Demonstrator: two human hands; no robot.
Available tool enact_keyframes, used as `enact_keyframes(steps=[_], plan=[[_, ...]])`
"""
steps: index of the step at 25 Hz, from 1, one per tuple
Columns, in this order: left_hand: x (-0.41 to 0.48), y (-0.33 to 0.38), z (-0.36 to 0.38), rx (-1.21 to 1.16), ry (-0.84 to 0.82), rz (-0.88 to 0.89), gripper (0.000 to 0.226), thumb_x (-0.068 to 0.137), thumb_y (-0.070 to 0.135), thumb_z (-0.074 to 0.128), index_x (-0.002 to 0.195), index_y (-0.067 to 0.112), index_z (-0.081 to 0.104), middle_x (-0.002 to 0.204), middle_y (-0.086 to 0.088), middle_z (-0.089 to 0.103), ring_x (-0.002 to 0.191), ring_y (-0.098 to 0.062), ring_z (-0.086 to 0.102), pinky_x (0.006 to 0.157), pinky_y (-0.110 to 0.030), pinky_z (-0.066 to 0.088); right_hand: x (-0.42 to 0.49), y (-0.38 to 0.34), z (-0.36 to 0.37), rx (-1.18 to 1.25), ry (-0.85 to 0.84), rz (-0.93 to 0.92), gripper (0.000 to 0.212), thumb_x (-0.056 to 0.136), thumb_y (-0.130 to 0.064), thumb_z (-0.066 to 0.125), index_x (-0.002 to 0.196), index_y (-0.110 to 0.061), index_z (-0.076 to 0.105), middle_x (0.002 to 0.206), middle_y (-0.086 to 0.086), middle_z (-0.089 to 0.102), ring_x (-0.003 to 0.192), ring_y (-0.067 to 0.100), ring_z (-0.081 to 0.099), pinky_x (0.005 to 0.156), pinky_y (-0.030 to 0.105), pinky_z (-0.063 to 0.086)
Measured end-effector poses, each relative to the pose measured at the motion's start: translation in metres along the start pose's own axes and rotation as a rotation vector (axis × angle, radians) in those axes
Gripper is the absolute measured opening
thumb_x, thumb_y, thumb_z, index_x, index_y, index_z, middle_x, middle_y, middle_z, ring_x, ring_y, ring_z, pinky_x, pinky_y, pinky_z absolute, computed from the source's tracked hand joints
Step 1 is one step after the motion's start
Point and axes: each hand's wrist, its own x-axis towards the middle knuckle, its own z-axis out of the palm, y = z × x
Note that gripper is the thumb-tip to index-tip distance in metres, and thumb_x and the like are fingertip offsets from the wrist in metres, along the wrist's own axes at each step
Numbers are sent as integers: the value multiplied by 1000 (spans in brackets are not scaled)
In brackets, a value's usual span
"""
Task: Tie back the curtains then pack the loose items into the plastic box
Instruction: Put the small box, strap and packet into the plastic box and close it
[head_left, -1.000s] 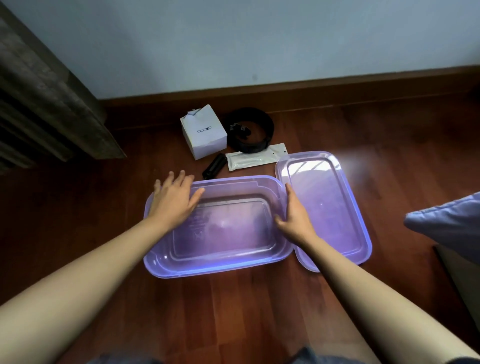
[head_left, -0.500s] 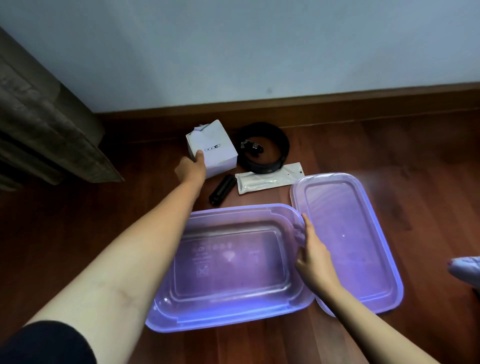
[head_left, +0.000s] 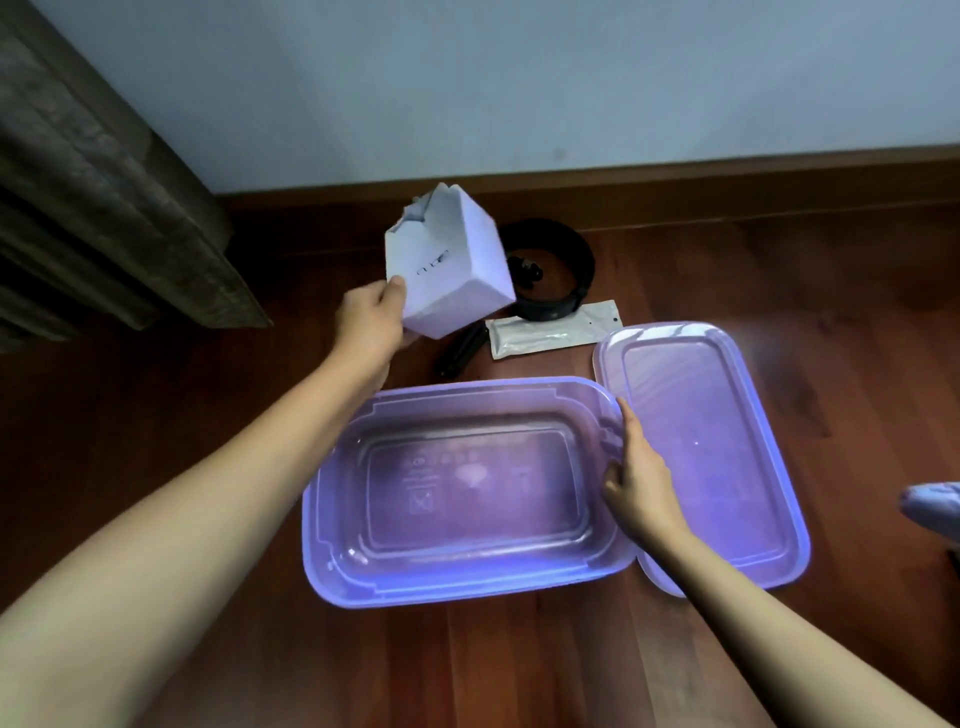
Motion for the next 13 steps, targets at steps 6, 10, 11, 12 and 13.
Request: enact_keyframes(steps=[6,10,11,12,13], plan=[[-122,-59,-68,366,-204,71,40,98,30,44,74,0,56,65,-7,53,65,-19,48,59,-30,35,1,2,2,-23,-12,-7,84,74,3,41,147,-33,18,125,9,62,107,35,61,88,45,50],[-137,-97,-60,877,46,48,30,100,19,36,97,0,58,83,-26,66,81,-41,60,65,-35,32,-1,2,0,-44,-11,-6,84,75,6,40,148,-30,18,129,7,60,106,36,60,87,43,49],[-137,-101,-57,916,56,10,34,100,20,35,119,-2,52,103,-28,65,96,-43,61,73,-37,39,-1,2,0,-48,-12,-13,84,75,6,40,148,-29,18,129,7,59,107,36,60,87,44,49],[-136,-107,-56,934,42,-5,45,100,24,36,137,-1,37,126,-27,56,114,-42,54,85,-39,43,-1,2,1,-46,-13,-21,83,76,6,39,148,-29,18,131,6,58,108,36,60,88,44,49],[-137,-110,-54,960,27,56,56,99,31,37,146,3,24,144,-23,40,130,-39,42,99,-40,40,-1,2,1,-45,-12,-27,83,76,7,39,148,-29,18,132,4,57,109,35,60,88,44,49]])
